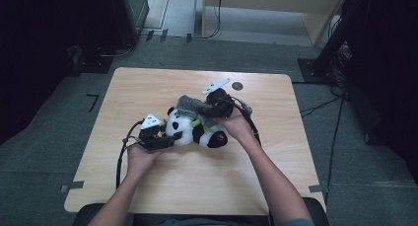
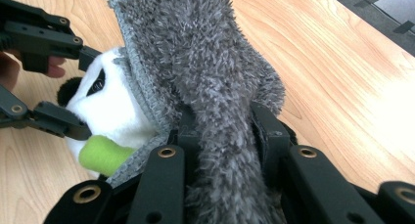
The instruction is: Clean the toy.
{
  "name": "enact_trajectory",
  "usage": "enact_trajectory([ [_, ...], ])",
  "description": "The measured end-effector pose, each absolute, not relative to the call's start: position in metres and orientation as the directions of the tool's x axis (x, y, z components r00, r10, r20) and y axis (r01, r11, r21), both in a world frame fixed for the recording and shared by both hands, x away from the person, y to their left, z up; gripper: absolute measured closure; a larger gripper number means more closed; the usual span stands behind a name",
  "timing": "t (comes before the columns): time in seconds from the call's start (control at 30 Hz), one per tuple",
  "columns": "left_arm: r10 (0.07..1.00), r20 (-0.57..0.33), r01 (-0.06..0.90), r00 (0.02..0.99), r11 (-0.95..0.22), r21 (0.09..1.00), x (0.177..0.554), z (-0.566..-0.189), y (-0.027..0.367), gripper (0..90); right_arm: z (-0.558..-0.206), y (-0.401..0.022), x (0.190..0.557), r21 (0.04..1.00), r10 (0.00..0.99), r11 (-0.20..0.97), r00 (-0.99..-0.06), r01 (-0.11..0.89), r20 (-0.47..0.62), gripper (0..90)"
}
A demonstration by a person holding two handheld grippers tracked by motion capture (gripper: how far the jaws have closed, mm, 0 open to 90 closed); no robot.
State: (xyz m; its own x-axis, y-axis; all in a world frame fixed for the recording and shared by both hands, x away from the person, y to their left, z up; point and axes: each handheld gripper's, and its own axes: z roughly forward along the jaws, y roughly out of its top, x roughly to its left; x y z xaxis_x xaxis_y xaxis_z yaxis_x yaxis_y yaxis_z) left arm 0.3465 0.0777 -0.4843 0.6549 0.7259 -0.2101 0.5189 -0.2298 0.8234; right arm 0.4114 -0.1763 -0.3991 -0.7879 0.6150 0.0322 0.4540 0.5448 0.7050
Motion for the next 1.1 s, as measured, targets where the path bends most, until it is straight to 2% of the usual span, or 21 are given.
enact_trajectory([
  [0.13, 0.724, -0.213, 0.520, 0.656, -0.228, 0.823, 0.347, -0.484, 0.078, 35.0, -0.393, -0.173, 0.411, 0.714, 0.615, 0.520, -0.785, 0.469, 0.068, 72.7],
  [0.3, 0.724, -0.222, 0.521, 0.653, -0.218, 0.825, 0.347, -0.484, 0.078, 34.3, -0.377, -0.160, 0.406, 0.747, 0.591, 0.501, -0.803, 0.437, 0.072, 72.5],
  [0.53, 0.722, -0.227, 0.524, 0.653, -0.215, 0.824, 0.347, -0.484, 0.079, 33.8, -0.381, -0.124, 0.403, 0.723, 0.545, 0.556, -0.836, 0.410, 0.055, 70.6],
  [0.57, 0.722, -0.227, 0.525, 0.654, -0.216, 0.823, 0.347, -0.484, 0.079, 33.7, -0.385, -0.120, 0.404, 0.716, 0.538, 0.565, -0.841, 0.410, 0.057, 69.3],
  [0.6, 0.723, -0.229, 0.526, 0.652, -0.214, 0.823, 0.347, -0.484, 0.079, 33.6, -0.391, -0.113, 0.404, 0.704, 0.519, 0.585, -0.853, 0.403, 0.057, 60.9],
  [0.63, 0.724, -0.232, 0.528, 0.649, -0.209, 0.823, 0.348, -0.484, 0.079, 33.6, -0.391, -0.113, 0.404, 0.704, 0.519, 0.585, -0.853, 0.403, 0.057, 60.9],
  [0.67, 0.725, -0.237, 0.529, 0.647, -0.203, 0.824, 0.348, -0.484, 0.079, 33.5, -0.394, -0.107, 0.402, 0.706, 0.514, 0.597, -0.857, 0.381, 0.027, 51.7],
  [0.73, 0.726, -0.243, 0.532, 0.643, -0.196, 0.824, 0.348, -0.484, 0.079, 33.3, -0.397, -0.103, 0.401, 0.703, 0.508, 0.617, -0.861, 0.355, -0.010, 51.1],
  [0.77, 0.727, -0.244, 0.533, 0.642, -0.195, 0.823, 0.348, -0.484, 0.079, 33.3, -0.397, -0.103, 0.401, 0.703, 0.508, 0.617, -0.861, 0.355, -0.010, 51.1],
  [0.87, 0.733, -0.243, 0.539, 0.636, -0.197, 0.819, 0.348, -0.484, 0.078, 33.2, -0.402, -0.102, 0.399, 0.702, 0.503, 0.630, -0.863, 0.332, -0.043, 59.7],
  [0.97, 0.745, -0.226, 0.538, 0.628, -0.204, 0.818, 0.347, -0.483, 0.076, 33.6, -0.404, -0.107, 0.398, 0.709, 0.505, 0.616, -0.863, 0.344, -0.020, 63.2],
  [1.1, 0.742, -0.221, 0.537, 0.633, -0.214, 0.816, 0.347, -0.482, 0.076, 34.2, -0.404, -0.114, 0.398, 0.715, 0.496, 0.607, -0.868, 0.346, 0.000, 63.1],
])
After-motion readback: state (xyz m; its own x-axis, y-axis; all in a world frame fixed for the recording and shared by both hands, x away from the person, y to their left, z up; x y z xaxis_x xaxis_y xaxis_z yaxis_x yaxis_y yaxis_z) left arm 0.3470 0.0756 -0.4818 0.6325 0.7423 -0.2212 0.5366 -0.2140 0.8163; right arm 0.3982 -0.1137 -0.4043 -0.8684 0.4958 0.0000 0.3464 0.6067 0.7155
